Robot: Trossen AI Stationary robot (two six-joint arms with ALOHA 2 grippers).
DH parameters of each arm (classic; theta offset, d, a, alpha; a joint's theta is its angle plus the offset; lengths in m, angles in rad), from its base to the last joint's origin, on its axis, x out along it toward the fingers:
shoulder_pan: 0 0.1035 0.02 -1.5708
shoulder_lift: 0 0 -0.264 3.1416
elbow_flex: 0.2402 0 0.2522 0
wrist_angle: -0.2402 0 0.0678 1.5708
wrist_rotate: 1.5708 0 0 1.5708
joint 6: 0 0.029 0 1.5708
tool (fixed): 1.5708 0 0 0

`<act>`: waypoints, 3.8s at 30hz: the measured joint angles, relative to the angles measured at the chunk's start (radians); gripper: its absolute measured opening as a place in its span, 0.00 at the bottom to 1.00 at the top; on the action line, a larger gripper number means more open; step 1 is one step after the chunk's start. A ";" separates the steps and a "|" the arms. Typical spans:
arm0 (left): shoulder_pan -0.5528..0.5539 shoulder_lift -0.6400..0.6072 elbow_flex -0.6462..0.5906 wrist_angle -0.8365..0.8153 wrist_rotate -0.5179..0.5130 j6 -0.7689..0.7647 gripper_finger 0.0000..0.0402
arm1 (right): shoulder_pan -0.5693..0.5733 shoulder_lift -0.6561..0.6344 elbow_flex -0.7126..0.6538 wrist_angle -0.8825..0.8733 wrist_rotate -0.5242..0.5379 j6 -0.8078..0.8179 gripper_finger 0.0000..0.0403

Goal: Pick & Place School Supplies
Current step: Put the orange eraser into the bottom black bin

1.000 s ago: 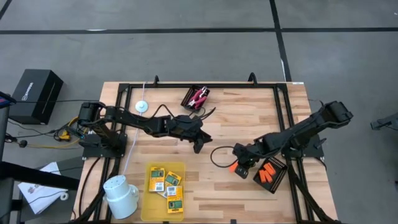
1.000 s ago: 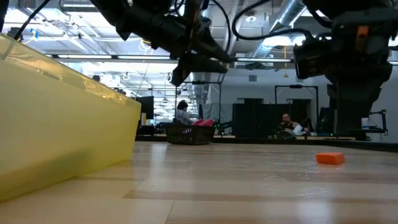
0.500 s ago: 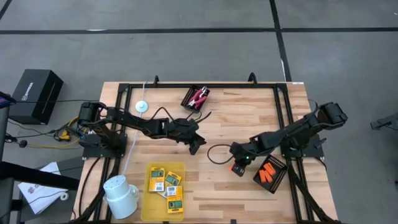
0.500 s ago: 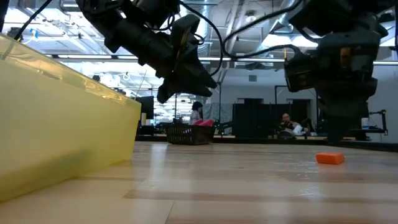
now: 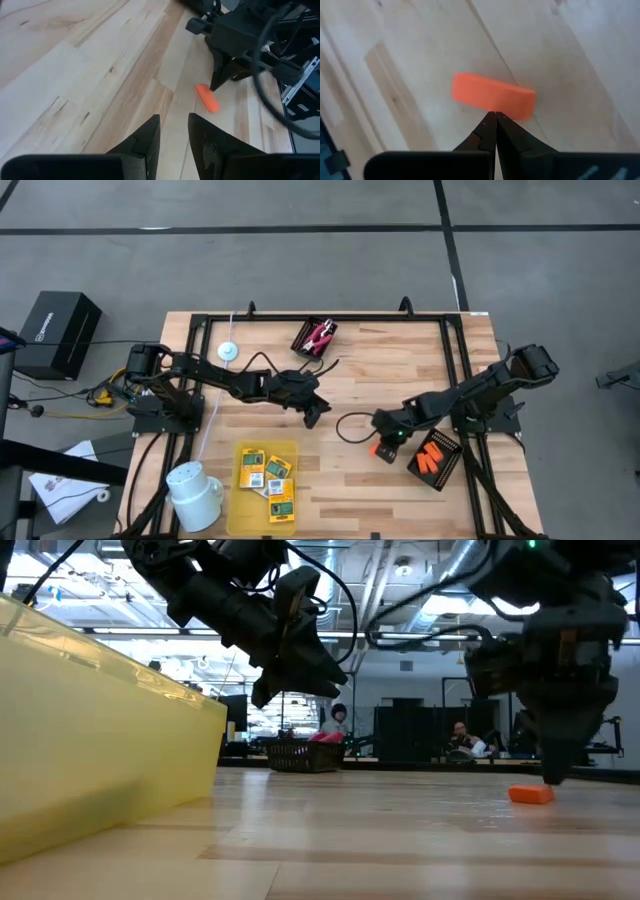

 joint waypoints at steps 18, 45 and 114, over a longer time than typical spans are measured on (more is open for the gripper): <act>0.000 0.000 0.000 0.012 0.000 0.000 0.24 | -0.007 -0.012 -0.052 0.119 -0.019 0.053 0.00; 0.000 0.000 0.000 0.037 0.000 0.002 0.24 | -0.040 -0.001 -0.078 0.174 -0.056 0.037 0.00; 0.000 0.000 0.000 0.053 0.026 -0.051 0.24 | -0.024 -0.352 0.175 -0.517 0.181 -0.816 0.48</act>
